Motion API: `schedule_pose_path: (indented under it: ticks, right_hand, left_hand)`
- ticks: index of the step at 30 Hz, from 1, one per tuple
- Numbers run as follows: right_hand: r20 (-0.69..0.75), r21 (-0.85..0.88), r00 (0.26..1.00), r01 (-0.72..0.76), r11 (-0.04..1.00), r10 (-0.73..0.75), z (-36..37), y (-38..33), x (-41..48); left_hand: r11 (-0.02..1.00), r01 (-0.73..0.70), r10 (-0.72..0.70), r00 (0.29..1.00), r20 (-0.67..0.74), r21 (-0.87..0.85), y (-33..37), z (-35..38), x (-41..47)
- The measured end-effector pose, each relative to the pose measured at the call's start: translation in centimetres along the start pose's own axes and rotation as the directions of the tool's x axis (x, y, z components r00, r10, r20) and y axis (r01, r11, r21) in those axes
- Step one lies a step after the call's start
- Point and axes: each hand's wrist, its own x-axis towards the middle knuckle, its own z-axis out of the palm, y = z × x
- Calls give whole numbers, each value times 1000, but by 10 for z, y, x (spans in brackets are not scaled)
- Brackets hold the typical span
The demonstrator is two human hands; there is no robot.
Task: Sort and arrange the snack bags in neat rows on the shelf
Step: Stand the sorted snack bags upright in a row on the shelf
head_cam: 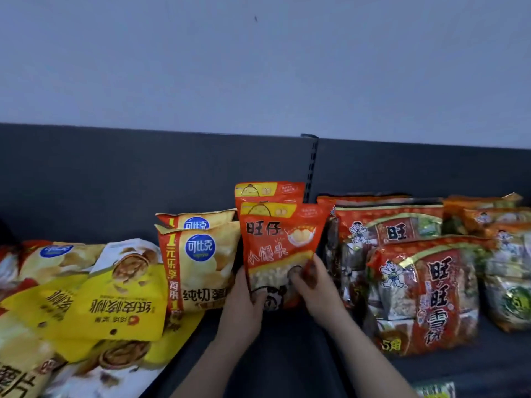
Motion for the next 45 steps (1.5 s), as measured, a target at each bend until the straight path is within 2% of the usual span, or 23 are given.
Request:
schedule_pose_path:
  ticks: [2, 4, 6, 14, 21, 25, 28, 31, 36, 39, 42, 45]
  right_hand:
    - [76, -19, 996, -49, 999, 50, 3, 23, -8]
    - [73, -109, 995, -57, 992, 65, 6, 36, -11]
    - [39, -149, 998, -36, 988, 42, 10, 44, -8]
    - [-124, -206, 991, 22, 978, -48, 23, 60, 2]
    - [-149, -265, 984, 57, 963, -99, 25, 69, 3]
    - [-246, -311, 960, 51, 949, -132, 24, 67, -2]
    - [-311, -384, 920, 109, 917, -239, 27, 54, -10]
    - [-258, -426, 883, 260, 867, -392, 39, 35, -16]
    - [-80, -398, 828, 484, 779, -555, 81, -3, -27]
    - [13, -368, 769, 598, 712, -639, 114, -27, -35]
    - [112, -325, 741, 657, 680, -662, 150, -47, -45]
    - [182, -306, 757, 651, 695, -628, 188, -61, -58]
  left_hand:
    - [998, 31, -31, 1000, 3, 52, -16, 15, -7]
    - [996, 70, -67, 996, -58, 61, -22, 21, -8]
    - [991, 106, -98, 990, -104, 77, -23, 24, -4]
    - [983, 111, -90, 985, -145, 148, -20, 37, 20]
    - [968, 132, -110, 988, -113, 214, -21, 40, 23]
    - [973, 85, -75, 996, -54, 215, -9, 30, 13]
    - [974, 32, -9, 995, -104, 223, -6, 9, -1]
    - [956, -32, 88, 980, -181, 291, -8, -21, -15]
    - [935, 50, 76, 939, -334, 351, -10, -77, -37]
    - [914, 115, 59, 911, -408, 389, -19, -113, -49]
    - [886, 195, 23, 888, -459, 421, -33, -153, -67]
    - [856, 291, -24, 849, -528, 428, -50, -196, -88]
